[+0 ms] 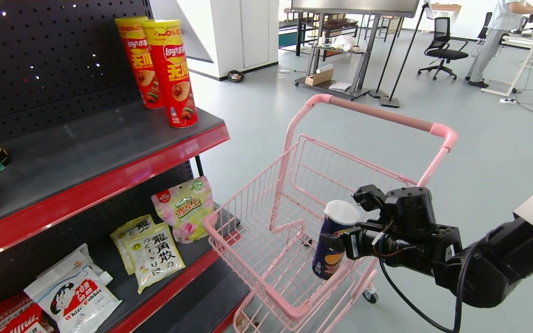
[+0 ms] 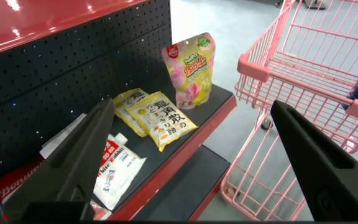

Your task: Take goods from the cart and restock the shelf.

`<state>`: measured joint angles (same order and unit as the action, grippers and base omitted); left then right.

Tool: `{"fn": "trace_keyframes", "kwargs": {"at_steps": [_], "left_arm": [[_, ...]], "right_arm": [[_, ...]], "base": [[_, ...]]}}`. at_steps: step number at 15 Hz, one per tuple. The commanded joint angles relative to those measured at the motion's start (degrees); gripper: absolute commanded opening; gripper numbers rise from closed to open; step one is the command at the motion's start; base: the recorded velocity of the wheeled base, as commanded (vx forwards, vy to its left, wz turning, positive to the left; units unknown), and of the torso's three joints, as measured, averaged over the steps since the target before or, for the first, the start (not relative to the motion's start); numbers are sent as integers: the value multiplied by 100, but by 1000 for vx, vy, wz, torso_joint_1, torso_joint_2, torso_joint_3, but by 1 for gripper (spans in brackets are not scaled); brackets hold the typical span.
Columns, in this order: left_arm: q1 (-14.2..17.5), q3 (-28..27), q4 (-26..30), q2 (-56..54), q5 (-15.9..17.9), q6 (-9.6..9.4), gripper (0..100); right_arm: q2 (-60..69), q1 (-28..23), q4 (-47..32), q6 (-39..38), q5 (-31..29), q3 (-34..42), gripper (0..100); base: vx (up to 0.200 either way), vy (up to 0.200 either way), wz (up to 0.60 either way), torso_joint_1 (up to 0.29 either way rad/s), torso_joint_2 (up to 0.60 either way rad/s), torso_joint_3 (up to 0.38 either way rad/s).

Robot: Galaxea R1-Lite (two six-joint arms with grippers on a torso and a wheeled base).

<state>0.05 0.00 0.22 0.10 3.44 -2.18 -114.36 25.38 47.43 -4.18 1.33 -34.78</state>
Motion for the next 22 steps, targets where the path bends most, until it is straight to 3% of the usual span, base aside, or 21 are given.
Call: {"fn": "trace_keyframes", "kwargs": {"at_steps": [1,8,9,18,20,22], "left_arm": [[4,0,4,8,-1,7,100],[4,0,-4,8,-1,7,100],[4,0,-4,8,-1,-2,100],[4,0,4,8,-1,7,100],[4,0,4,8,-1,7,100],[4,0,4,8,-1,7,100]], "right_arm": [[-104,2,3,5,-1,-64,100],[-447,20,12,-21,25,-301,100],[-456,20,12,-21,25,-301,0],[274,169,47,-4,-36,-600,0],[1329,239,-727,31,-361,-1066,0],[2225,213,-2168,31,-546,-1461,0]], "base": [[0,0,0,0,0,0],[0,0,0,0,0,0],[0,0,0,0,0,0],[0,0,0,0,0,0],[0,0,0,0,0,0],[0,0,0,0,0,0]]}}
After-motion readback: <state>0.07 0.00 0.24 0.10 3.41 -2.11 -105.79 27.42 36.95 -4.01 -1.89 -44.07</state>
